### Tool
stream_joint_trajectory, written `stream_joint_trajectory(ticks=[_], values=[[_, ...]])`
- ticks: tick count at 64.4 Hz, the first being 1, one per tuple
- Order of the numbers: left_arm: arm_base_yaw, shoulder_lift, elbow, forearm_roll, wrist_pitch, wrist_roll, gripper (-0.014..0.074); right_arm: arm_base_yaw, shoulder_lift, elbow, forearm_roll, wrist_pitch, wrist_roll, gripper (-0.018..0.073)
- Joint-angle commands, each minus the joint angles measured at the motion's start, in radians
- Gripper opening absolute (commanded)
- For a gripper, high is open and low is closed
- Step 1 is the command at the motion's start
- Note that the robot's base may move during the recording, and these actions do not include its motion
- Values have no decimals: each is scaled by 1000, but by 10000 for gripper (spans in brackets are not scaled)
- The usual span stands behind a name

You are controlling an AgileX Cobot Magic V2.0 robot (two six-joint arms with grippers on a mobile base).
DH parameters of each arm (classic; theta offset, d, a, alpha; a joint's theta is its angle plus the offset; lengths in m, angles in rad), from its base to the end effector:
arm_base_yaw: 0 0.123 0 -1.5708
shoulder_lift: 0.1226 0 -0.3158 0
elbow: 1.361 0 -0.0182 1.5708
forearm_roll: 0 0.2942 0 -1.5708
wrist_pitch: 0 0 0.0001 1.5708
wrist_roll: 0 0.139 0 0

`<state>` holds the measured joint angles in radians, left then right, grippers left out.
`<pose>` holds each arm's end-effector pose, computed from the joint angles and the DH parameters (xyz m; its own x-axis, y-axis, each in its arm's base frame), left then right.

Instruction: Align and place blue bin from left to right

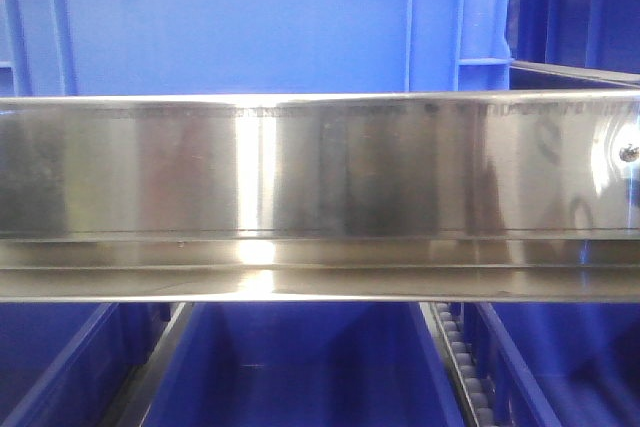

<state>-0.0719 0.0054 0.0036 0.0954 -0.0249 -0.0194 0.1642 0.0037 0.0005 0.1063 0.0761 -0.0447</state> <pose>0.1166 -0.0087 0.2186 0.1079 0.0683 -0.9918 0.0662 0.9949 0.0757 0.1156 0.0203 0.2062 -0.0033 0.0615 -0.9981 -0.1715 0.9833 0.0612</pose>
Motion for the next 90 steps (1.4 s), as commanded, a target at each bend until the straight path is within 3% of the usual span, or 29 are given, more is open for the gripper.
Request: stream_joint_trajectory(ticks=[1,24,30,41,50,57,62,67,79,90], values=[[-4,-5,-4,3,-21,1,-111,2,-4,-1,-6,-43,-11,-153],[-4,-5,-4,-46,-150,1,-111,2,-4,-1,-6,-163,-11,-153],[-4,-5,-36,-55,-134,1,-111,2,-4,-1,63,-191,-9,-153],[-4,-5,-210,-54,12,1,-111,2,-4,-112,105,-168,-9,-153],[-4,23,-393,-54,190,1,-103,2,-4,-322,105,3,-9,-153],[-4,104,-536,-54,297,1,-22,2,48,-485,102,113,-9,-140],[-4,189,-624,-54,330,1,70,2,111,-571,102,128,-9,-50],[-4,284,-701,-54,349,1,205,2,177,-642,102,132,-9,155],[-33,464,-810,-52,333,1,416,2,305,-733,102,139,-9,552],[-156,591,-879,-52,300,1,549,12,401,-822,102,249,-17,568]])
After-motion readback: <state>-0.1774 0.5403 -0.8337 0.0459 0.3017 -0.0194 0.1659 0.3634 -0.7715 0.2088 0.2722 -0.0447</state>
